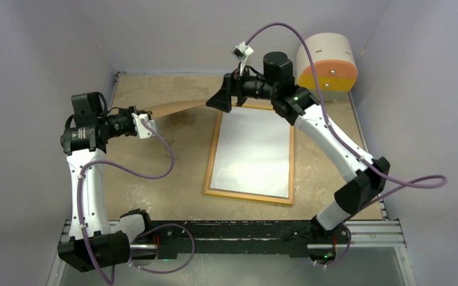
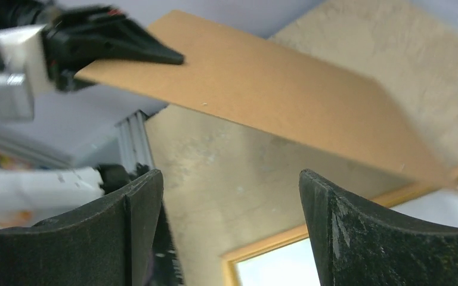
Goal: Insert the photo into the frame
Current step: Turn over the photo frame item at the center of the board.
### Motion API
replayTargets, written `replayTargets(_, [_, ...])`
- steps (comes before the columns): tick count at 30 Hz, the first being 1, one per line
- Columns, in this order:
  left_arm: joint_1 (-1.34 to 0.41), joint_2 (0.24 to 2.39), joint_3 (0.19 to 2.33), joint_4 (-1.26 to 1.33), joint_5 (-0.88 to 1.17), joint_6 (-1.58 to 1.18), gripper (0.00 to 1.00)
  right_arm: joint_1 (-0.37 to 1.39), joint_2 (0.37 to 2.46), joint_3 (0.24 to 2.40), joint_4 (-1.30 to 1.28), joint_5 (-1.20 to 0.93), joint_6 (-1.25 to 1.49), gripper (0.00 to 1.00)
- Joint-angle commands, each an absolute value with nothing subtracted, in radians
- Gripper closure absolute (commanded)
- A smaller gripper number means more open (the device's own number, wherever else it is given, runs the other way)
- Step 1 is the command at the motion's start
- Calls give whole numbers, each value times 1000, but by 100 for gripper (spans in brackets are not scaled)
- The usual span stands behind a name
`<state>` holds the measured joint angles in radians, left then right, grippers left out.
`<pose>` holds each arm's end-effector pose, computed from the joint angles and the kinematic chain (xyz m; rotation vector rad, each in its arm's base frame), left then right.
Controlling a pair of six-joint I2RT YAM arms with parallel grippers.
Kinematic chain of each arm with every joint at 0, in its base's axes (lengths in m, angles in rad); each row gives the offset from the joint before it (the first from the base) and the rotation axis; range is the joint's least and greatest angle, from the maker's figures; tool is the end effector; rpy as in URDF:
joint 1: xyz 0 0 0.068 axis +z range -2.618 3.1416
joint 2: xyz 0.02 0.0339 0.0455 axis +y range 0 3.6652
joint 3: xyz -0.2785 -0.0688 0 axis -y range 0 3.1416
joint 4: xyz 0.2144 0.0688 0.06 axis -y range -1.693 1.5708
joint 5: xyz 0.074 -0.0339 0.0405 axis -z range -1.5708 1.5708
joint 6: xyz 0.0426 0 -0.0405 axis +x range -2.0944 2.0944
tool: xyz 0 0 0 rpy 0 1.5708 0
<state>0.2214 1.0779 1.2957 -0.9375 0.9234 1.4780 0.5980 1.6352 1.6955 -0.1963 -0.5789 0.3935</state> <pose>0.1631 0.0019 0.3980 1.4875 1.3064 0.0230 0.2819 0.2202 0.4494 -0.6433 1.7274 1.2078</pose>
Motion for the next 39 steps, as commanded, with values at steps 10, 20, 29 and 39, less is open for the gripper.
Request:
replayTargets(10, [222, 1097, 1457, -1107, 1038, 1674, 100, 727, 1624, 1715, -282, -653, -518, 2])
replayTargets(20, [222, 1097, 1479, -1143, 1054, 1689, 100, 809, 1714, 1798, -310, -559, -647, 1])
replayTargets(29, [222, 1093, 1487, -1152, 1054, 1694, 100, 835, 1786, 1806, -208, -439, -670, 12])
replayTargets(39, [222, 1100, 1488, -1174, 1033, 1729, 100, 843, 1822, 1793, -103, -433, -670, 50])
